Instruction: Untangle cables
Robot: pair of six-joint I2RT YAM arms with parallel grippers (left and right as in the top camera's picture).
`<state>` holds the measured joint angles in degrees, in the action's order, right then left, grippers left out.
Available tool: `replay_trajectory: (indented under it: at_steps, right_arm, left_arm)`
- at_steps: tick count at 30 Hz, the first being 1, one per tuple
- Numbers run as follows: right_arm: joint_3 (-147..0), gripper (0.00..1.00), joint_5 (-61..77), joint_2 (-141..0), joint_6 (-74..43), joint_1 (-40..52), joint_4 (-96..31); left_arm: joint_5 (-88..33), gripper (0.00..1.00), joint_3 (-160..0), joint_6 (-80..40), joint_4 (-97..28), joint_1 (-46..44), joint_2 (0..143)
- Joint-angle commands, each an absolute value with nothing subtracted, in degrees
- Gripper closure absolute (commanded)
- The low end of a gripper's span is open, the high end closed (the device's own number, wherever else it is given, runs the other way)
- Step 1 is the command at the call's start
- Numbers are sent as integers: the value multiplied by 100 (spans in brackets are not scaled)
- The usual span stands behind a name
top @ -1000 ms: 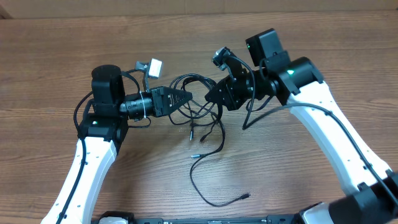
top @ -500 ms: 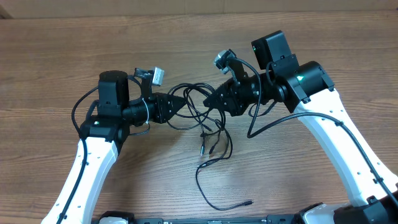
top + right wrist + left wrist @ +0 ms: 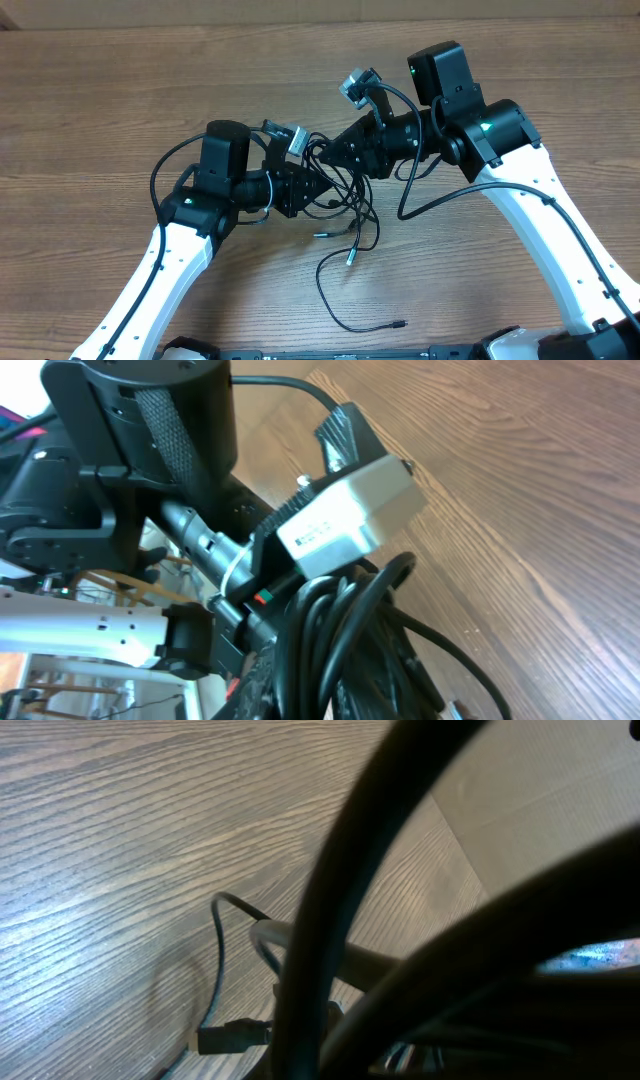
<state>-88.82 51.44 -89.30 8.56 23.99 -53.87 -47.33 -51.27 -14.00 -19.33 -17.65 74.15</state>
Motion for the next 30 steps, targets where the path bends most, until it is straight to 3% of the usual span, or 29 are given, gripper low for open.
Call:
replay_trajectory:
  at_steps: [1,3,4,5,6,8,9,10,13,15,16,18,23,27,30]
  right_arm:
    - [-8921,96,4991,-8766,749,2381,-5345]
    - [-8921,96,4904,-8766,749,2381,-5345]
    - [-8921,93,4779,-8766,746,2381,-5349]
    - [-8921,80,4694,-8766,746,2381,-5360]
    - [-8921,76,4613,-8766,749,2381,-5365]
    - [-8921,75,4392,-8766,749,2381,-5356]
    - [-8921,82,4285,-8766,751,2381,-5363]
    - [-8921,96,4285,-8766,751,2381,-5378]
    - [-8921,96,4219,-8766,751,2381,-5422]
    - [-8921,64,3809,-8766,753,2381,-5607]
    - [-8921,54,3487,-8766,801,2383,-5767]
    - [-8921,46,3061,-8766,1072,2383,-6018]
    - [-8919,36,2047,-8879,2185,2383,-6578]
    - [-8864,34,2051,-9000,2869,2383,-6632]
    - [-8661,25,2128,-9015,3433,2383,-6514]
  left_arm:
    - [-4980,96,-5159,-1153,-1903,-1824,7376]
    - [-4978,96,-5159,-1153,-1894,-1824,7376]
    - [-4978,96,-5159,-1151,-1896,-1824,7376]
    - [-4978,96,-5159,-1151,-1898,-1824,7376]
    - [-4978,96,-5159,-1149,-1900,-1824,7376]
    - [-5002,96,-5159,-1048,-1905,-1824,7376]
    - [-5065,96,-5159,-1024,-1900,-1824,7376]
    - [-5072,96,-5159,-1028,-1900,-1824,7376]
    - [-5085,96,-5159,-1028,-1898,-1824,7376]
    - [-5083,96,-5159,-1031,-1903,-1782,7376]
    - [-5085,96,-5159,-1033,-1907,-1721,7376]
    - [-5111,96,-5159,-1098,-1907,-1621,7376]
    - [-5210,96,-5159,-1066,-1903,-1522,7376]
    - [-5212,96,-5159,-1066,-1905,-1522,7376]
    - [-5214,96,-5159,-961,-1903,-1522,7376]
